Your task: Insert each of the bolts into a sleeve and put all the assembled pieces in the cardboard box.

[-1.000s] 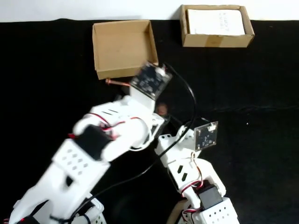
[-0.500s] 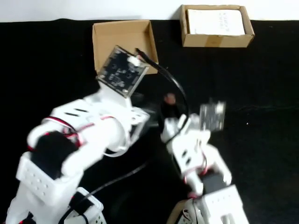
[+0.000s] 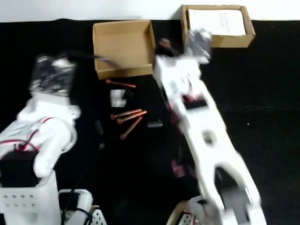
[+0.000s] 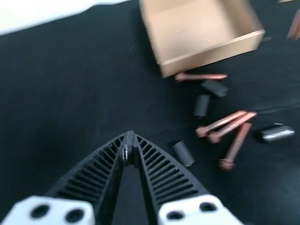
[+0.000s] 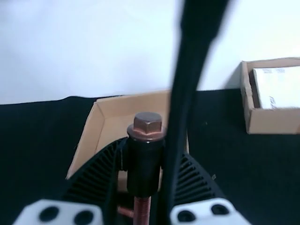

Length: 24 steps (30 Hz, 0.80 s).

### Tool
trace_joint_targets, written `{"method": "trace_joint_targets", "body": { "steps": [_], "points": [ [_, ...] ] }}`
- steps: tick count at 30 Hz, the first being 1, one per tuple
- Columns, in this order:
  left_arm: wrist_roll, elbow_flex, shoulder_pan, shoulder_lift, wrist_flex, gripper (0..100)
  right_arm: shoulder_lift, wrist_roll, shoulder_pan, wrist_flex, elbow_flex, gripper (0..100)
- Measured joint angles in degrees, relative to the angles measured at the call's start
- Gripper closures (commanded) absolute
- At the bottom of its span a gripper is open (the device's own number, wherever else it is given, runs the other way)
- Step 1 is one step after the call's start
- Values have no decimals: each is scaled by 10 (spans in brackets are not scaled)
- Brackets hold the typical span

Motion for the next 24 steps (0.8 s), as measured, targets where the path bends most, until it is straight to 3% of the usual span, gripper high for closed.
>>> {"method": "trace_joint_targets", "body": {
  "steps": [7, 16, 24],
  "points": [
    [0, 227, -78, -24, -133, 991, 228, 0, 0, -14, -227, 991],
    [-1, 597, -79, -24, -527, 991, 406, 0, -4, -14, -403, 988],
    [-1, 621, -84, -24, -571, 991, 530, 0, -18, -14, -511, 986]
  ]
}}
